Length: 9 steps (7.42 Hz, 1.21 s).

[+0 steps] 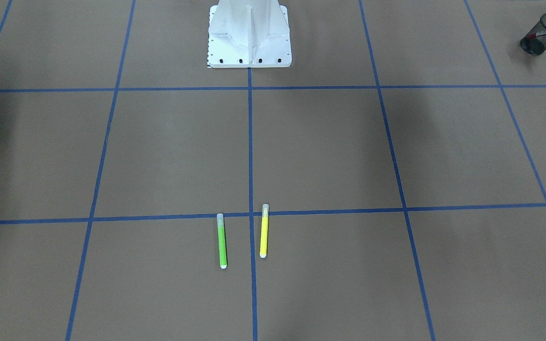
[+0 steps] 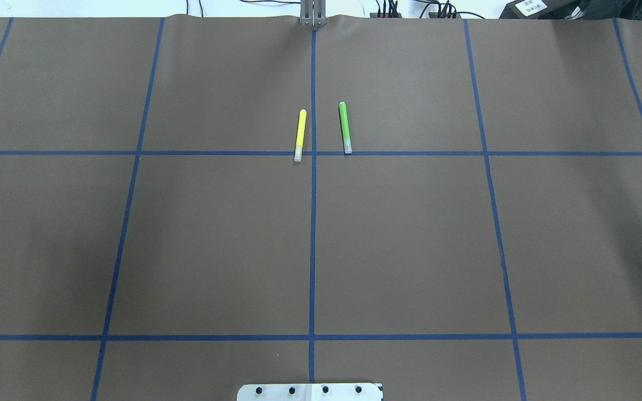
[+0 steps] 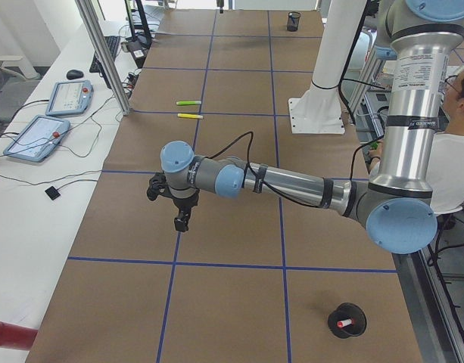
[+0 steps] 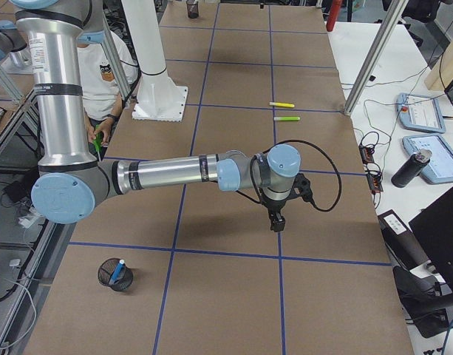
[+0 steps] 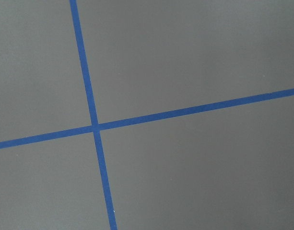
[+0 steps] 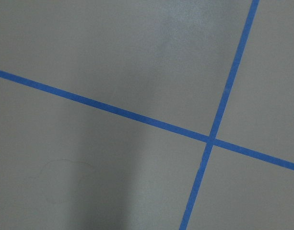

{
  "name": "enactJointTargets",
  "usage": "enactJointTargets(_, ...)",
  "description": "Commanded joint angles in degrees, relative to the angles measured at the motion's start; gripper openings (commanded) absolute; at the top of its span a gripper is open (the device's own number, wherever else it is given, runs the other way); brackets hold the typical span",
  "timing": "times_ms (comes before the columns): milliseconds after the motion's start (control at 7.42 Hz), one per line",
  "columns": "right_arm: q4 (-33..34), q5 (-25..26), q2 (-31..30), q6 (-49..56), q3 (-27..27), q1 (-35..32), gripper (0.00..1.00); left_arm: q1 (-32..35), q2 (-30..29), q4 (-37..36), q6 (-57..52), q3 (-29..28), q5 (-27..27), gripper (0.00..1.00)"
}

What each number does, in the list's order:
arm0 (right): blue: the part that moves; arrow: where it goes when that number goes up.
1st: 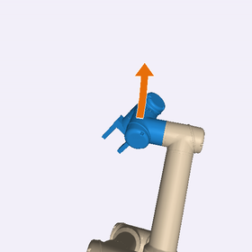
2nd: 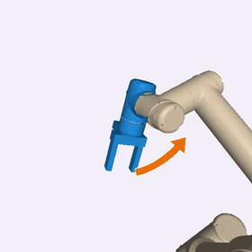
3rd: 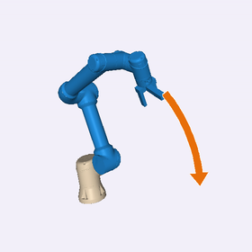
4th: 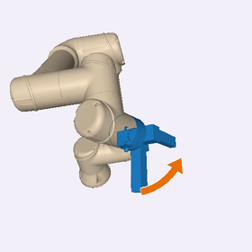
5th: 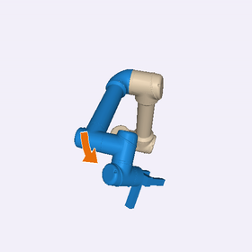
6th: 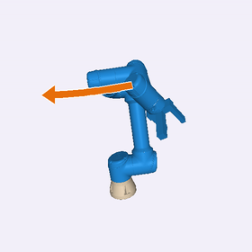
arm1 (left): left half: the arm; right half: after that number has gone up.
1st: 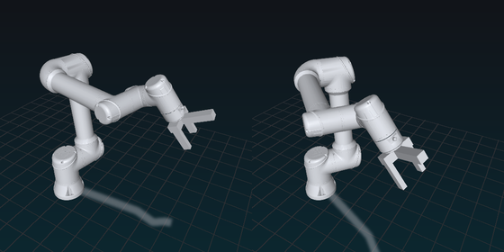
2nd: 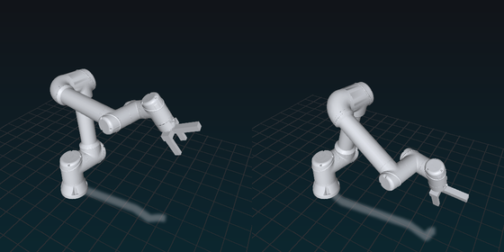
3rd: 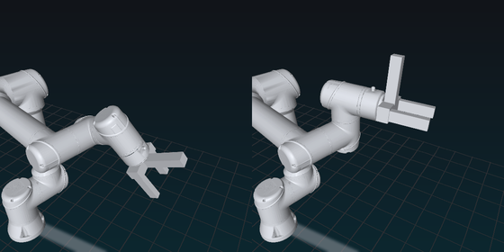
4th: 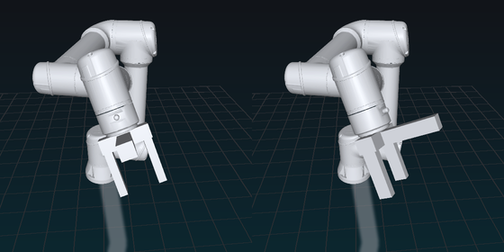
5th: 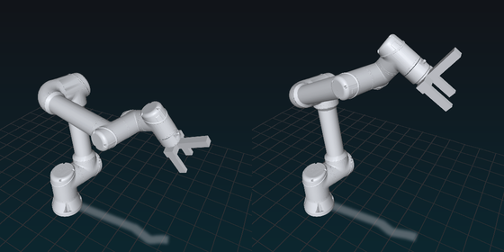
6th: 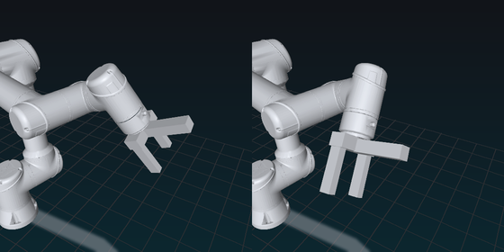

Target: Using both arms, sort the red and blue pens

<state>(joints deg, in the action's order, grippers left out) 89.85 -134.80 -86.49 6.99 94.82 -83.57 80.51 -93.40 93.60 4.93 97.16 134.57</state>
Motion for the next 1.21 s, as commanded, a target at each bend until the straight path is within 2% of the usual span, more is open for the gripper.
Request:
enactJointTargets(0,0.2,0.2,0.0,0.0,0.6,0.0,1.0,0.1,0.9,0.0,0.2,2.1,0.0,1.0)
enactJointTargets(1079,0.2,0.0,-1.8,-0.1,2.1,0.1,1.0,0.2,2.2,0.2,0.9,3.6,0.1,1.0)
